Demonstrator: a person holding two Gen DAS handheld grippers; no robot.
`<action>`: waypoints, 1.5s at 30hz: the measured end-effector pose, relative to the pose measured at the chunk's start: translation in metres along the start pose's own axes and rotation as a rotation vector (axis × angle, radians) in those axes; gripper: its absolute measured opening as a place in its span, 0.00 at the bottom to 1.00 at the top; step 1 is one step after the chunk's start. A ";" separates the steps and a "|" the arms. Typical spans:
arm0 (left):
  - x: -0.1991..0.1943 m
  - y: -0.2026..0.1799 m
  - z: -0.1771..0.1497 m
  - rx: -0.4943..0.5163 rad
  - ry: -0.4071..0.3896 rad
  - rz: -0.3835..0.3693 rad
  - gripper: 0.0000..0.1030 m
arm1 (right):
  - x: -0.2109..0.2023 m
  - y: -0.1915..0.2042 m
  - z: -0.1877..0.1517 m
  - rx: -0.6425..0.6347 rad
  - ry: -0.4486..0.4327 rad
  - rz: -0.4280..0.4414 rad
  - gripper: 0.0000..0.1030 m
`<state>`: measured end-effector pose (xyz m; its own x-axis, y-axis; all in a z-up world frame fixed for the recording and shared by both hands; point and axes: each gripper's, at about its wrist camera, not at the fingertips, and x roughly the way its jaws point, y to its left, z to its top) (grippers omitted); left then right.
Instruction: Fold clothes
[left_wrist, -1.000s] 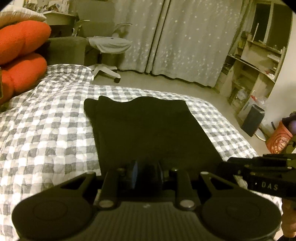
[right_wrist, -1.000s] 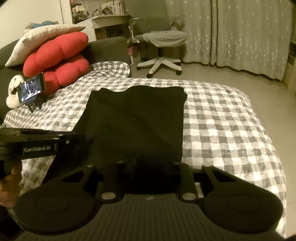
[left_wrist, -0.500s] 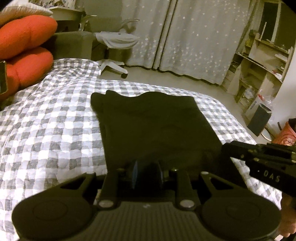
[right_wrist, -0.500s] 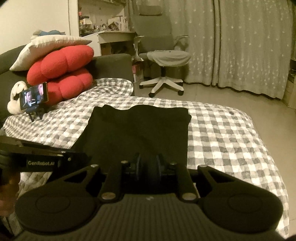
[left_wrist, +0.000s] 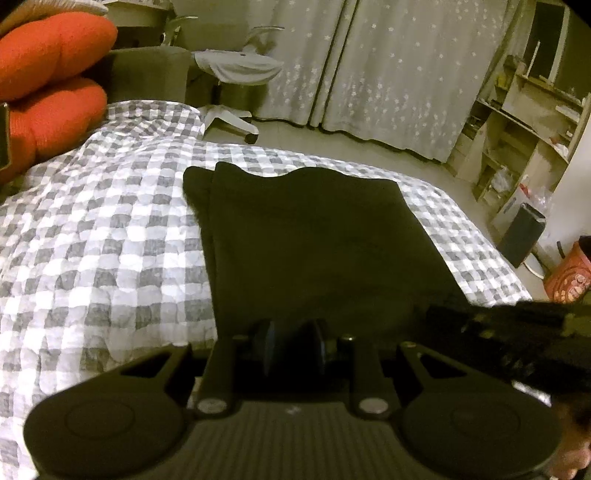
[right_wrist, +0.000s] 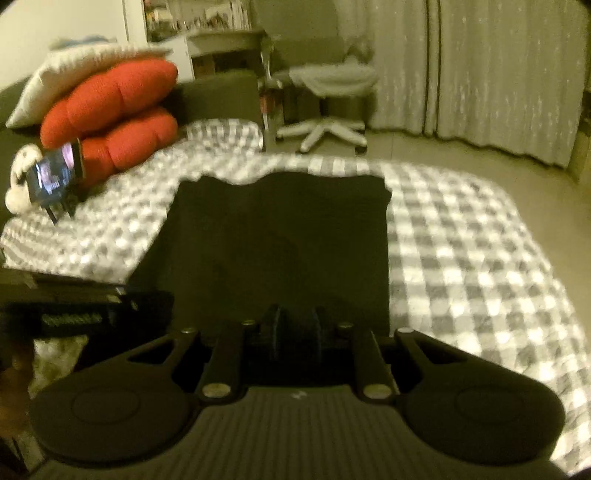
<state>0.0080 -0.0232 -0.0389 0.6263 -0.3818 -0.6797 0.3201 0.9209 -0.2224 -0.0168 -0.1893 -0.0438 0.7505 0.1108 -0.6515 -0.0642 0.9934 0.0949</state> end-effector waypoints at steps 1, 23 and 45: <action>0.000 0.001 0.000 -0.002 0.001 -0.001 0.23 | 0.004 0.000 -0.001 0.002 0.021 -0.003 0.18; -0.006 0.014 -0.003 -0.012 0.019 -0.028 0.23 | 0.002 -0.025 0.000 0.040 0.017 -0.060 0.14; -0.013 0.010 -0.004 0.008 0.018 -0.026 0.22 | -0.029 -0.016 -0.017 -0.108 -0.024 0.021 0.16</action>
<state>0.0005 -0.0093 -0.0351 0.6050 -0.4044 -0.6859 0.3418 0.9099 -0.2350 -0.0482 -0.2079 -0.0393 0.7639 0.1326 -0.6316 -0.1499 0.9884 0.0261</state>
